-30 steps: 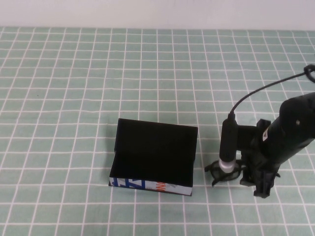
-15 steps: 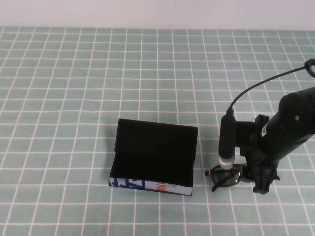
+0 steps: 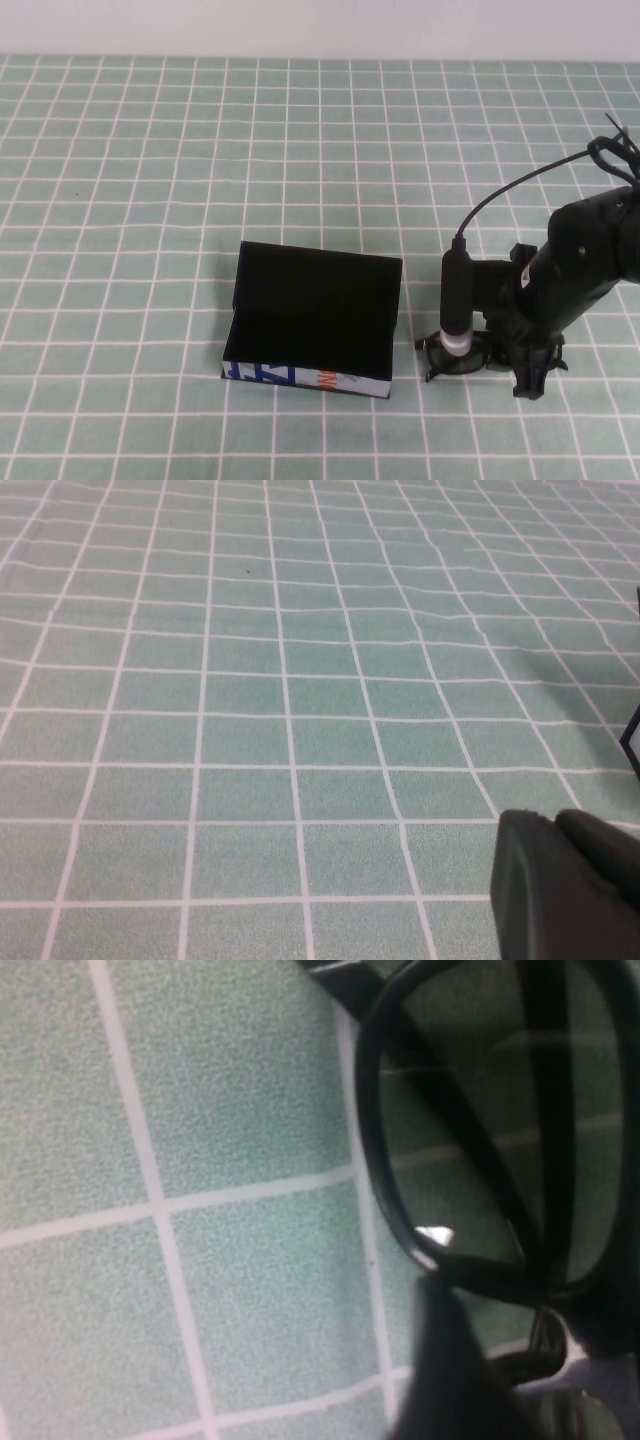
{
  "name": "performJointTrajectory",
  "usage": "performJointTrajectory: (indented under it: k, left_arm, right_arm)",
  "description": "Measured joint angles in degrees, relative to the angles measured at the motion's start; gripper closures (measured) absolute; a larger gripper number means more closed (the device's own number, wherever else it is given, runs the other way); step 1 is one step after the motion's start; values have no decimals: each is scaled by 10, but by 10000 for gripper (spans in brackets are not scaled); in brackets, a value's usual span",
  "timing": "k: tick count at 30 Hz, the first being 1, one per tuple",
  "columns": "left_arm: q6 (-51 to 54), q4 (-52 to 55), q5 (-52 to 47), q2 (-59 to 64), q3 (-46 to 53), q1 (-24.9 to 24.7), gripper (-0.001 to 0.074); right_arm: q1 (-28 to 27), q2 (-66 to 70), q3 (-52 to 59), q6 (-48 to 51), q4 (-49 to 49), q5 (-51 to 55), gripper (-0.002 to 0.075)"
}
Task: Return glasses to glasses case
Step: Pick up the glasses from the table
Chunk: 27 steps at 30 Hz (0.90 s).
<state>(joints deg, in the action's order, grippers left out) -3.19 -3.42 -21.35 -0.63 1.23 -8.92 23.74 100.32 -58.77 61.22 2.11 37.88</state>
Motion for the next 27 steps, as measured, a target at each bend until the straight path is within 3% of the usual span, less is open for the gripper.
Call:
performJointTrajectory:
  k: [6, 17, 23, 27]
  left_arm:
    - [0, 0, 0, 0, 0, 0, 737]
    - [0, 0, 0, 0, 0, 0, 737]
    - [0, 0, 0, 0, 0, 0, 737]
    - [0, 0, 0, 0, 0, 0, 737]
  right_arm:
    - [0, 0, 0, 0, 0, 2, 512]
    - [0, 0, 0, 0, -3, 12, 544]
    - [0, 0, 0, 0, -4, 25, 648]
    - [0, 0, -1, 0, -5, 26, 648]
